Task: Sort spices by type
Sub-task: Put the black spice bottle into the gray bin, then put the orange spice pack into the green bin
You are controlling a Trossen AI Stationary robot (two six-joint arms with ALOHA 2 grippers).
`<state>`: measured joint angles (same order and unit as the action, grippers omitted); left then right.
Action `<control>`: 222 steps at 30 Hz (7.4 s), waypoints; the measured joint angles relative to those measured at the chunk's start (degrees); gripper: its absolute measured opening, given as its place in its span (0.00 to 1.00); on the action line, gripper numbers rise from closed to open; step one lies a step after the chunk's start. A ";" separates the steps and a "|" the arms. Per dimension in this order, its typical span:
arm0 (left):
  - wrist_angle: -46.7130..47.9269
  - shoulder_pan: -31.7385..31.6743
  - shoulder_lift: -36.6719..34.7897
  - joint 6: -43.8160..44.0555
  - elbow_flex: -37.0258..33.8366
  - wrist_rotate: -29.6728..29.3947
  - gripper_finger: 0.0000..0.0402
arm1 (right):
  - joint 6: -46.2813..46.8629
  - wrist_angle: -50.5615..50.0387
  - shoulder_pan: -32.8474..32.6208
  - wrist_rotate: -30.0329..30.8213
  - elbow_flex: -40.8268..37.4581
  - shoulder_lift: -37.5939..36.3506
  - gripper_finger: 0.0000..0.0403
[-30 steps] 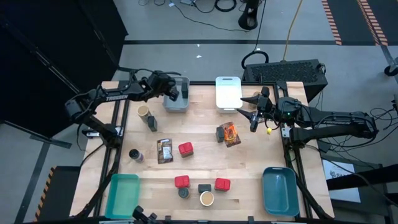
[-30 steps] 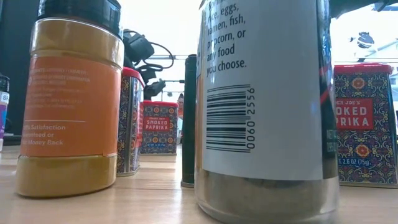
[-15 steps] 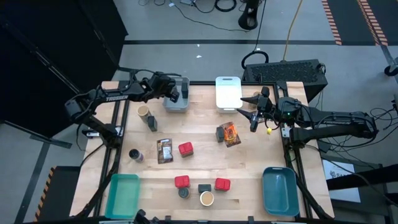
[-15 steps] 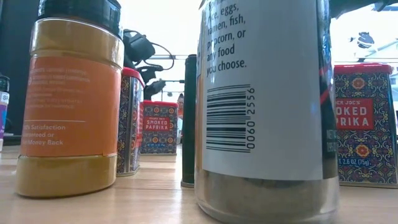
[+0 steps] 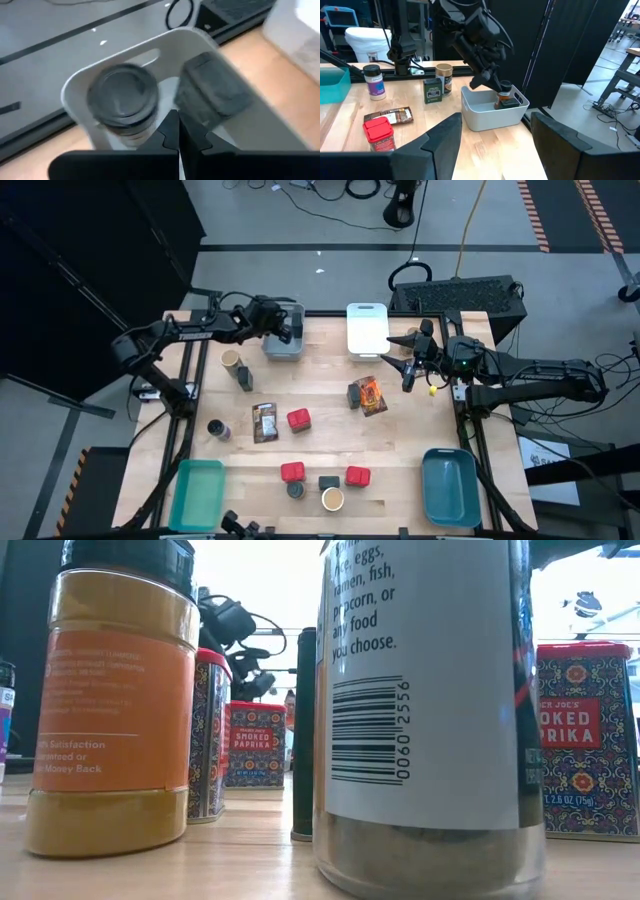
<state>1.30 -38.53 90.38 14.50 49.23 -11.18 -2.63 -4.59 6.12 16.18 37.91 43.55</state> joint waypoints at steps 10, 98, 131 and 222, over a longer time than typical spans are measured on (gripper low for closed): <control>1.62 -0.13 0.32 0.15 0.00 -5.43 0.00 | 0.00 -0.01 0.00 0.01 0.00 0.00 0.55; 22.24 59.26 -29.45 2.21 -0.02 -31.73 0.03 | 16.99 -40.93 -18.45 -0.73 15.47 41.23 0.55; 25.01 59.15 -29.43 -0.41 -0.02 -38.88 0.03 | 13.93 -16.58 -7.31 -10.13 1.04 44.27 0.49; -4.34 55.92 -13.04 -29.69 0.02 -16.73 0.07 | 7.74 -0.14 -12.95 -22.01 21.51 33.25 0.07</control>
<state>-3.05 17.40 77.34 -15.19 49.25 -27.91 5.10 -4.73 -6.83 -5.84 59.42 76.80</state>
